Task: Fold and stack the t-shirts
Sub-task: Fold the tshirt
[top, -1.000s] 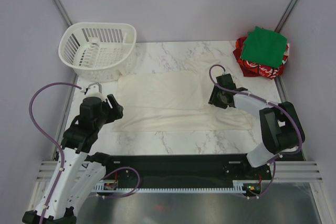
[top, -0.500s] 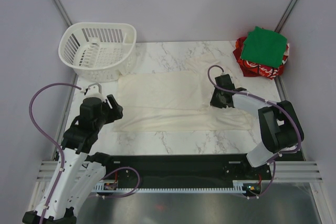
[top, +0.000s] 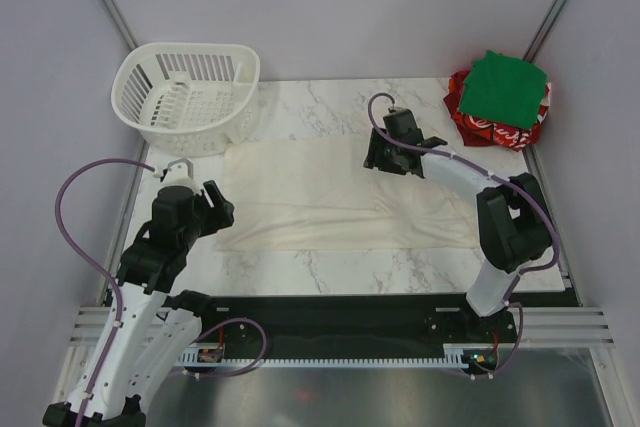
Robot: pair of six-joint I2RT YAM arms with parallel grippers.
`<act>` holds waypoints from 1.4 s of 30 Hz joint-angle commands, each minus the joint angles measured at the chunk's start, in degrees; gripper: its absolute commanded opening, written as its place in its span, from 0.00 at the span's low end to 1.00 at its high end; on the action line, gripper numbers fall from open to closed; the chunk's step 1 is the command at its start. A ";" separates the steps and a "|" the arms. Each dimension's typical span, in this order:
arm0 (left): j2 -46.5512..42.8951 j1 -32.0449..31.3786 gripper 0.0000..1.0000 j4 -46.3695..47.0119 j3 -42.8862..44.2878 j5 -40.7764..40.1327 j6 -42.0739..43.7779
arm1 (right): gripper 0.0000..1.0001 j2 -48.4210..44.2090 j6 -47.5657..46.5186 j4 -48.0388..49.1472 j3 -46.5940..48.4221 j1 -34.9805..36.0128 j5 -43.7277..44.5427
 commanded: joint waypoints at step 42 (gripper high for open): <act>1.75 -0.05 0.72 2.20 -0.20 -1.41 2.16 | 0.30 58.98 -15.97 -4.39 74.24 -12.72 12.20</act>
